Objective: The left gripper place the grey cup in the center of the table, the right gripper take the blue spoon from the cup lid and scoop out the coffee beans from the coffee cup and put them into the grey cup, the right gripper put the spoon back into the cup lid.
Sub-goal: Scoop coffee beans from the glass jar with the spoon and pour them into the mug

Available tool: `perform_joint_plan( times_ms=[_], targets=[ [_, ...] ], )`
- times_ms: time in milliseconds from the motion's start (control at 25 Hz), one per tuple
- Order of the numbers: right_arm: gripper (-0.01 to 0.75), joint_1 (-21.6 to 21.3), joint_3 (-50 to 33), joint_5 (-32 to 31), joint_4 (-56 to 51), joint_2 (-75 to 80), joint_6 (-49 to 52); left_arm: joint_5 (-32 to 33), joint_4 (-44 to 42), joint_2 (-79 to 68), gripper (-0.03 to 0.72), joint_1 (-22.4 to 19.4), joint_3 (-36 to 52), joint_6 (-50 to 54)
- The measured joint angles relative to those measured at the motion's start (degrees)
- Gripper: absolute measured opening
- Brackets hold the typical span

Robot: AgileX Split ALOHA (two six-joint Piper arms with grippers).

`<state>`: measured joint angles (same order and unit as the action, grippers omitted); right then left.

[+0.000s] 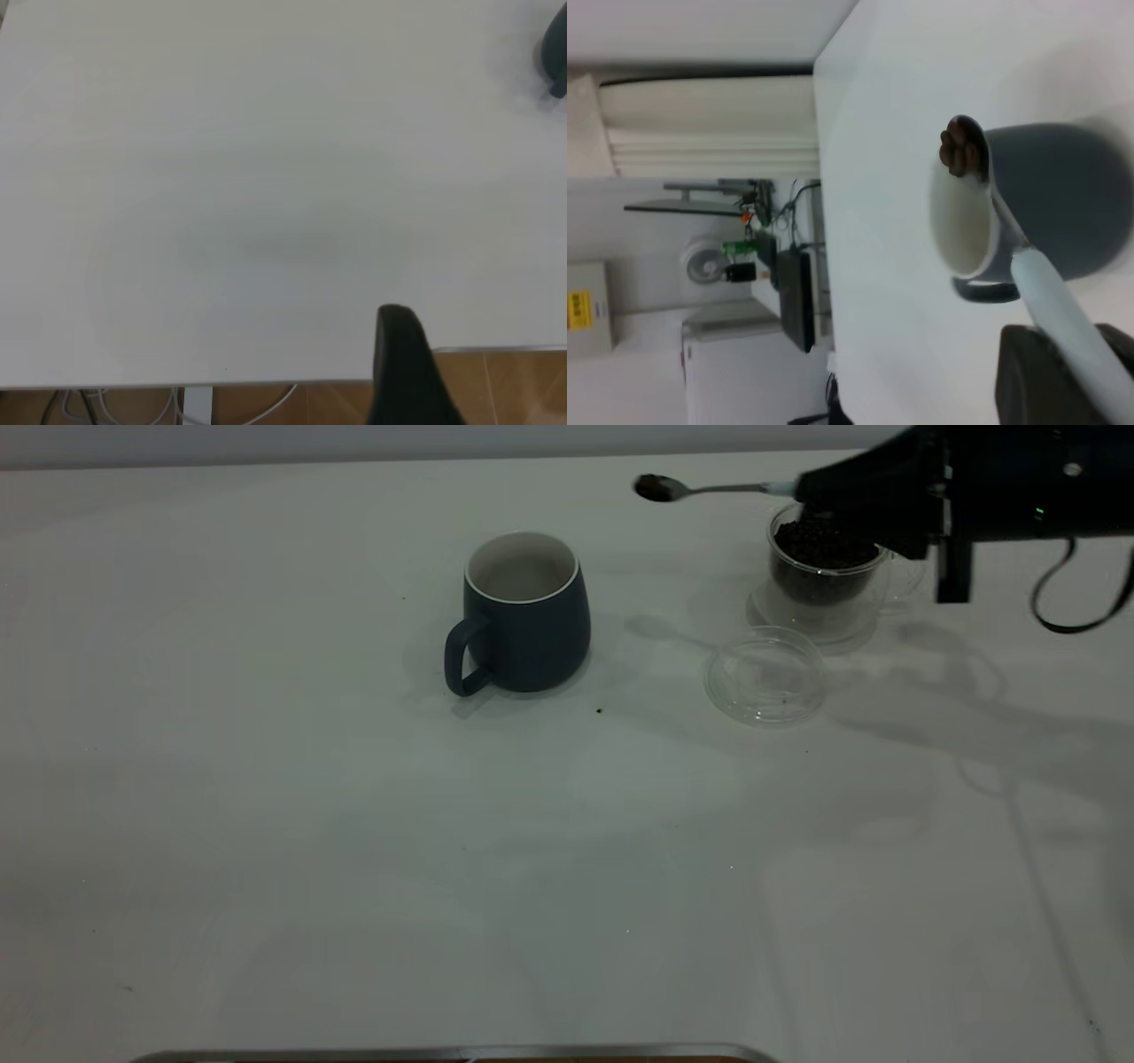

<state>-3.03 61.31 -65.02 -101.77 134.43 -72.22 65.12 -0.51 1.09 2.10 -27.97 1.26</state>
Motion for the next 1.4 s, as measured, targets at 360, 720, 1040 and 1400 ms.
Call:
perform_joint_plan(
  times_ms=[360, 720, 1040, 1400],
  targets=[
    [0.111, 8.3, 2.9, 3.5, -0.4, 0.0, -0.2, 0.0, 0.0, 0.0, 0.497, 0.0, 0.0, 0.0],
    [0.111, 12.2, 5.7, 10.4, -0.4, 0.0, -8.7, 0.0, 0.0, 0.0, 0.497, 0.0, 0.0, -0.1],
    [0.111, 12.2, 6.5, 17.5, -0.6, 0.0, -41.8, 0.0, 0.0, 0.0, 0.497, 0.0, 0.0, -0.2],
    [0.110, 12.2, 5.4, 19.4, -0.5, -4.6, -40.7, 0.0, 0.0, 0.0, 0.497, 0.0, 0.0, -0.1]
  ],
)
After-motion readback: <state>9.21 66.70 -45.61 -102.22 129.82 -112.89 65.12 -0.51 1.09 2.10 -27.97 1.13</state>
